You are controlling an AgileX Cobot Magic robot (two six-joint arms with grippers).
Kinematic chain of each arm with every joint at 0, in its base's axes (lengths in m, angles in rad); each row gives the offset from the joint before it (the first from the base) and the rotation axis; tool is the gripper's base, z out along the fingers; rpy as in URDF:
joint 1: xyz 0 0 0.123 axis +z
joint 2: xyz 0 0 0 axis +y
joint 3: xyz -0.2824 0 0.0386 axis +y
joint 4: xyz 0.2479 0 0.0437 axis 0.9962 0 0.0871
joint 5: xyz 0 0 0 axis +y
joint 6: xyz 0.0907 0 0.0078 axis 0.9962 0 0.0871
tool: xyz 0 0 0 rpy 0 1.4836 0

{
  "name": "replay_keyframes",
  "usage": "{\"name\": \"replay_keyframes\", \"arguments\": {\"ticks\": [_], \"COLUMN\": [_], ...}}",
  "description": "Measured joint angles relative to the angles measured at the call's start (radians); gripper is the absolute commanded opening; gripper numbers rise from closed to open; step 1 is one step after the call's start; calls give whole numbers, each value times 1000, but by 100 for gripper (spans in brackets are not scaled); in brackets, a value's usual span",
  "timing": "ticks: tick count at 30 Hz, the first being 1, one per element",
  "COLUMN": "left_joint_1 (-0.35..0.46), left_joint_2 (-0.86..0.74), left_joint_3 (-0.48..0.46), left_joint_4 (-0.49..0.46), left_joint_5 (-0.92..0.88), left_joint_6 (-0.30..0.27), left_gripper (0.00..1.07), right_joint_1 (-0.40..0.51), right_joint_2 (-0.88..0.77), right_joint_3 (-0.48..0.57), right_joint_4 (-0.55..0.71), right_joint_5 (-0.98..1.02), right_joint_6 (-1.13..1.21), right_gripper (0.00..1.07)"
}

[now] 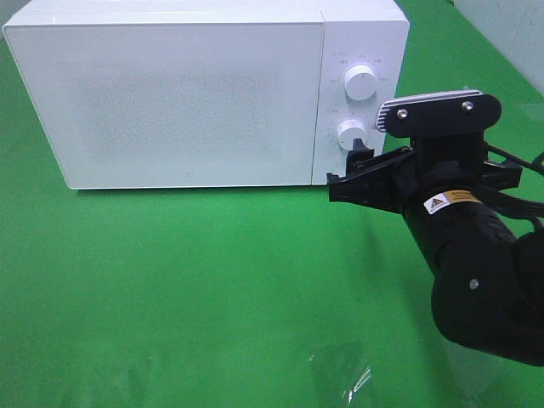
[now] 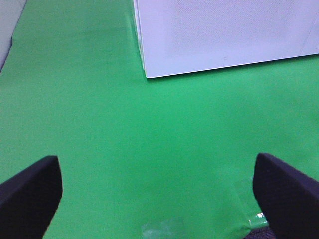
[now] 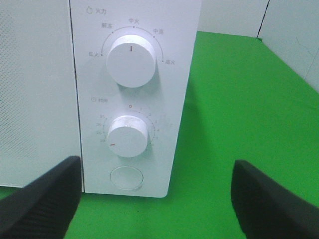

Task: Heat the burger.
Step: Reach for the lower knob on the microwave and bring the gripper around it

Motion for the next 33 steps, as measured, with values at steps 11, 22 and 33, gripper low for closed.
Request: {"name": "replay_keyframes", "arguments": {"ticks": [11, 22, 33], "left_joint_1": [0, 0, 0], "left_joint_2": [0, 0, 0], "left_joint_3": [0, 0, 0], "left_joint_4": [0, 0, 0], "left_joint_5": [0, 0, 0], "left_joint_6": [0, 0, 0], "left_gripper": [96, 96, 96], "right_joint_1": [-26, -82, -129], "right_joint_2": [71, 168, 258], "right_joint_3": [-71, -158, -251], "right_joint_4": [-31, -92, -172], "right_joint_5": [0, 9, 36], "right_joint_6": [63, 106, 131], "right_gripper": [76, 76, 76]}}
